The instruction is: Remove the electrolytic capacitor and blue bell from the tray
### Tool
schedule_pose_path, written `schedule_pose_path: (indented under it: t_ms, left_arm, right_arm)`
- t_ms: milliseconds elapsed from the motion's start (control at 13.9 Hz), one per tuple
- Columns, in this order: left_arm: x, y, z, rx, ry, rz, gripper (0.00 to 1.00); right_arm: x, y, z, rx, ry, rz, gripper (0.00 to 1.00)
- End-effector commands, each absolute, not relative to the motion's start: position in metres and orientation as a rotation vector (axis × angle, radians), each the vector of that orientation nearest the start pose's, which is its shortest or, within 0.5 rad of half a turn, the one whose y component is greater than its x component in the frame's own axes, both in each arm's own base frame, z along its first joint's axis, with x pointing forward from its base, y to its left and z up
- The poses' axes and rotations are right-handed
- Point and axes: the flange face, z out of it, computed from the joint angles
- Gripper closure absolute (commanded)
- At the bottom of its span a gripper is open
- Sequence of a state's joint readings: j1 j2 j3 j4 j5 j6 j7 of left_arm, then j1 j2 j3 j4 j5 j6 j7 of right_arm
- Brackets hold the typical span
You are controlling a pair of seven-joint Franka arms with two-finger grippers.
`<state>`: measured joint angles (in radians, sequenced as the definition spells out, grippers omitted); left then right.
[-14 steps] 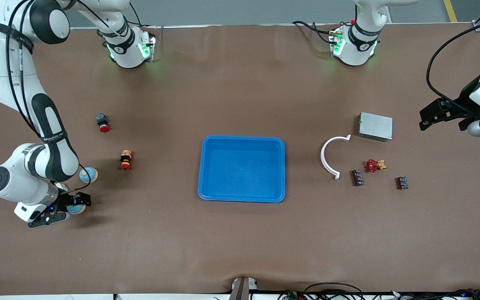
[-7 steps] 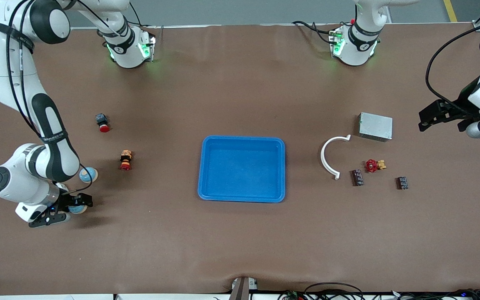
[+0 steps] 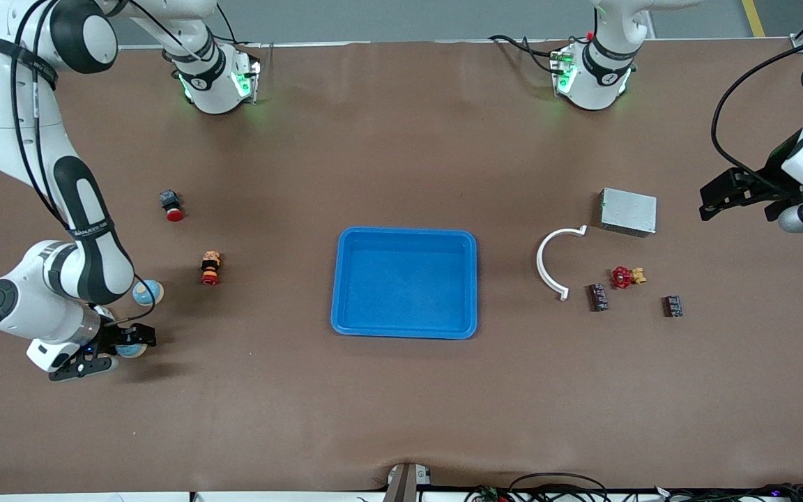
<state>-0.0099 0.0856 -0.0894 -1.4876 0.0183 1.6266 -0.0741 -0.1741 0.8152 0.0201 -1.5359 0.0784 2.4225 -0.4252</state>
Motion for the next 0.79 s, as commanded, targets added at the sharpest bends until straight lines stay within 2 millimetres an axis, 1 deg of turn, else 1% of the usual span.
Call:
schedule_pose_path:
  t_ms: [0,143,502,717]
  left_arm:
    - [0.587,-0.055,0.626,-3.141,0.048,-0.104,0.00]
    - [0.587,-0.055,0.626,-3.141,0.048,-0.104,0.00]
    - [0.587,-0.056,0.626,-3.141,0.050,-0.104,0.00]
    - [0.587,-0.056,0.626,-3.141,0.050,-0.104,0.00]
  right_arm:
    - [0.704,-0.109,0.176,-3.063,-0.318,-0.131,0.00]
    - [0.705,-0.111,0.179,-3.061,-0.364,-0.139,0.00]
    - [0.708,-0.108,0.186,-3.065,-0.385,-0.156,0.00]
    - [0.713,-0.107,0.201,-3.074,-0.400,-0.185,0.00]
